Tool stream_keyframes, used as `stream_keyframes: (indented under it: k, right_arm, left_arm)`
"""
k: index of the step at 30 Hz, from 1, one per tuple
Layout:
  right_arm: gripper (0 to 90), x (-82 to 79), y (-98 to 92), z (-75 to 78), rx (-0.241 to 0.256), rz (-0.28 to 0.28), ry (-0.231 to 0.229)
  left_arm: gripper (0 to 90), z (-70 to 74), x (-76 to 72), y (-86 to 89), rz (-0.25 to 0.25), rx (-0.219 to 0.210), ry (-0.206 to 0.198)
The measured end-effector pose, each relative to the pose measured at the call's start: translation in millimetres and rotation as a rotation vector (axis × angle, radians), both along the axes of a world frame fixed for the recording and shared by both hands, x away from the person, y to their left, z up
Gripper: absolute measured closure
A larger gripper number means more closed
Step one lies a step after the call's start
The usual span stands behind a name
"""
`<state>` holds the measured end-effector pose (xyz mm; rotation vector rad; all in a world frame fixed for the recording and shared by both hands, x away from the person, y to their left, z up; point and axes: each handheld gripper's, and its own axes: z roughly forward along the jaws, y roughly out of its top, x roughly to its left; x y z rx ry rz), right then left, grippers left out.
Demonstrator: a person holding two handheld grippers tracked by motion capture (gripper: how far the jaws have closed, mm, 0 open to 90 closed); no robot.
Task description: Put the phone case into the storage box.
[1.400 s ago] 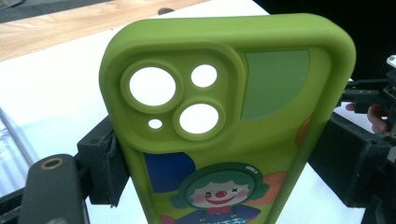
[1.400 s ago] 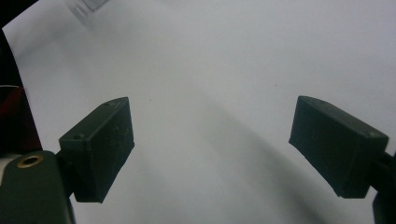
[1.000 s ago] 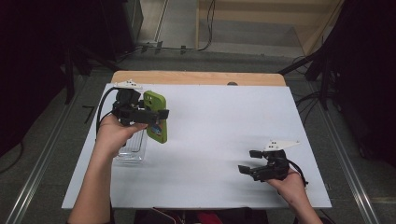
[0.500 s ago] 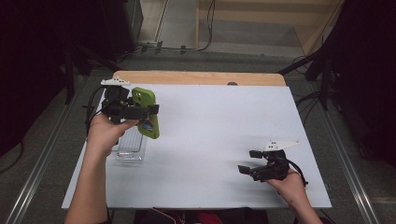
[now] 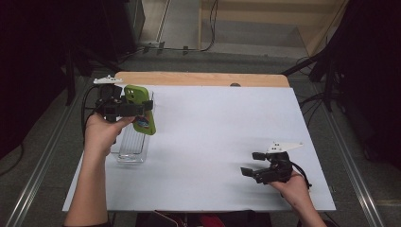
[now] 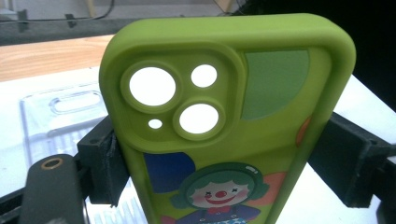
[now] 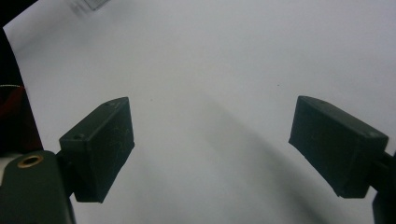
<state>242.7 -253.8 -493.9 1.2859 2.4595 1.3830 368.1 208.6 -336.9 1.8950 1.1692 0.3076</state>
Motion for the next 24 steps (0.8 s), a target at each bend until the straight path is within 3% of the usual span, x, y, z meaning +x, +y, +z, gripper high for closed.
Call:
stream_keyframes:
  k: [10, 24]
  right_arm:
    - [11.8, 0.6, 3.5, 0.1, -0.004, 0.010, -0.001]
    - [11.8, 1.1, 3.6, 0.4, -0.003, 0.010, -0.005]
  left_arm:
    - [17.0, 1.6, 14.4, 5.5, 0.066, 0.019, -0.006]
    - [16.9, -3.8, 30.4, 10.5, 0.109, 0.028, -0.007]
